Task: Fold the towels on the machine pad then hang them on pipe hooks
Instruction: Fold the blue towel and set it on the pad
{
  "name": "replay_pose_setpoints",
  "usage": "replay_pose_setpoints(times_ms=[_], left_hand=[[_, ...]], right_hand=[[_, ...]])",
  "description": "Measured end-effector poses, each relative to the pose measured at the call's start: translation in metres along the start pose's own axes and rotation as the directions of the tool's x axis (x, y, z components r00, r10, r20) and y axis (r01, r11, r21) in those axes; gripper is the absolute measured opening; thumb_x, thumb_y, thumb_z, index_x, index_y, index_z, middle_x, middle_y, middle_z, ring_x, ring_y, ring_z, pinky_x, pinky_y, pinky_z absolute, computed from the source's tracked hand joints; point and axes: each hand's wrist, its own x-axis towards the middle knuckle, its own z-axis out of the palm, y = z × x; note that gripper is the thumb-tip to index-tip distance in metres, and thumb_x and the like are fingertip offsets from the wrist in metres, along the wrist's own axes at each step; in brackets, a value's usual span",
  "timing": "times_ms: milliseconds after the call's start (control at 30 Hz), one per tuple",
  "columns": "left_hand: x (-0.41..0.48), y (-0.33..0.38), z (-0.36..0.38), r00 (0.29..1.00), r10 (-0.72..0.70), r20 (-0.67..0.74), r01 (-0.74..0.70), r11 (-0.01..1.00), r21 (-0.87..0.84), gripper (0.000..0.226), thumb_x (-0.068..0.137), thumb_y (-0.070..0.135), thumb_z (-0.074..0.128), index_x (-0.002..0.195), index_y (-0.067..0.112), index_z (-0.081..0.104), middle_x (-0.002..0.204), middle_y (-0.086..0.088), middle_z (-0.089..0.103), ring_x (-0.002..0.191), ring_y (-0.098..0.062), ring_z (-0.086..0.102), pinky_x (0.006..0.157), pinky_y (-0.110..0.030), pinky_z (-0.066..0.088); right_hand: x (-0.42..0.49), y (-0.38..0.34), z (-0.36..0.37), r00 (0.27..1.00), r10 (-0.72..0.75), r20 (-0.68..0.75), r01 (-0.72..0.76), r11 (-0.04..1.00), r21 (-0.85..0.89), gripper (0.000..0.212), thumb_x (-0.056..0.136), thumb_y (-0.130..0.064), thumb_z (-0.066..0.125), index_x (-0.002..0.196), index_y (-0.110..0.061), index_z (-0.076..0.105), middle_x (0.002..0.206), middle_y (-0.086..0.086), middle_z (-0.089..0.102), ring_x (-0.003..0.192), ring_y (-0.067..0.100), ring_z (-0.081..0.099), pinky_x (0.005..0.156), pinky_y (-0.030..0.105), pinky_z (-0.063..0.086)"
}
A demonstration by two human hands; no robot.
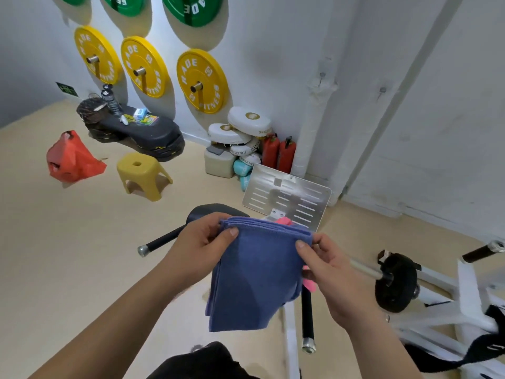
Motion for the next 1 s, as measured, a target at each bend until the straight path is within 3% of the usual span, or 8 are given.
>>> replay_pose_setpoints(times_ms=[133,233,467,567,667,767,867,1000], left_hand=[[0.030,-0.021,-0.036,0.999,-0.030,-0.037,0.030,1.000,0.005,0.019,0.105,0.027,0.053,0.111,0.035,0.070,0.099,0.018,0.076,0.095,-0.005,0.070,0.076,-0.022,0.051],[0.063,-0.044,-0.059,0.997,-0.049,-0.065,0.051,0.998,0.027,0.020,0.105,0.023,0.053,0.109,0.033,0.071,0.097,0.016,0.076,0.091,-0.005,0.068,0.077,-0.026,0.053],[0.175,-0.112,-0.104,0.991,-0.134,0.023,0.133,0.991,0.029,0.018,0.104,0.024,0.055,0.105,0.029,0.072,0.093,0.008,0.077,0.084,-0.010,0.069,0.074,-0.030,0.053],[0.228,-0.136,-0.118,0.977,-0.186,0.105,0.179,0.981,0.072,0.015,0.102,0.028,0.057,0.099,0.029,0.071,0.090,0.007,0.076,0.085,-0.013,0.069,0.079,-0.036,0.054],[0.278,-0.146,-0.127,0.956,-0.215,0.199,0.181,0.968,0.174,0.014,0.100,0.030,0.057,0.093,0.027,0.069,0.089,0.005,0.074,0.088,-0.017,0.069,0.082,-0.039,0.055],[0.326,-0.151,-0.127,0.929,-0.237,0.286,0.169,0.955,0.242,0.013,0.100,0.027,0.056,0.094,0.024,0.067,0.089,0.003,0.073,0.086,-0.018,0.066,0.075,-0.031,0.051],[0.364,-0.162,-0.116,0.911,-0.257,0.323,0.178,0.951,0.254,0.010,0.099,0.026,0.056,0.102,0.022,0.066,0.091,-0.003,0.074,0.087,-0.022,0.067,0.070,-0.028,0.048],[0.407,-0.175,-0.098,0.914,-0.237,0.328,0.137,0.944,0.301,0.008,0.098,0.018,0.056,0.102,0.019,0.063,0.089,0.001,0.069,0.084,-0.020,0.061,0.066,-0.024,0.043]], right_hand=[[0.048,0.000,0.033,0.998,0.023,0.061,-0.023,1.000,-0.002,0.013,0.101,-0.017,0.064,0.101,-0.026,0.073,0.110,0.016,0.074,0.097,0.021,0.070,0.095,0.046,0.055],[0.090,0.009,0.059,0.995,0.049,0.088,-0.047,0.998,-0.032,0.016,0.100,-0.019,0.065,0.115,-0.023,0.067,0.114,0.010,0.074,0.111,0.024,0.070,0.100,0.044,0.056],[0.201,0.027,0.120,0.983,0.179,0.046,-0.174,0.981,-0.091,0.009,0.104,-0.019,0.059,0.111,-0.015,0.063,0.100,0.002,0.077,0.092,0.015,0.072,0.080,0.027,0.060],[0.246,0.030,0.140,0.975,0.218,-0.050,-0.223,0.962,-0.156,0.012,0.103,-0.025,0.061,0.097,-0.015,0.060,0.067,-0.005,0.064,0.067,0.016,0.059,0.054,0.021,0.047],[0.280,0.030,0.149,0.958,0.263,-0.115,-0.282,0.938,-0.203,0.011,0.104,-0.019,0.059,0.098,-0.010,0.059,0.050,-0.016,0.051,0.050,0.003,0.049,0.045,0.013,0.038],[0.311,0.032,0.154,0.917,0.367,-0.158,-0.393,0.898,-0.196,0.009,0.104,-0.026,0.058,0.109,-0.018,0.060,0.072,-0.010,0.064,0.062,0.004,0.060,0.050,0.024,0.050],[0.335,0.041,0.154,0.898,0.378,-0.226,-0.429,0.868,-0.252,0.009,0.103,-0.027,0.057,0.106,-0.019,0.059,0.098,0.015,0.065,0.084,0.018,0.061,0.074,0.044,0.059],[0.363,0.045,0.153,0.898,0.347,-0.270,-0.413,0.876,-0.249,0.006,0.101,-0.022,0.056,0.098,-0.016,0.058,0.078,0.005,0.047,0.074,0.019,0.045,0.067,0.038,0.042]])
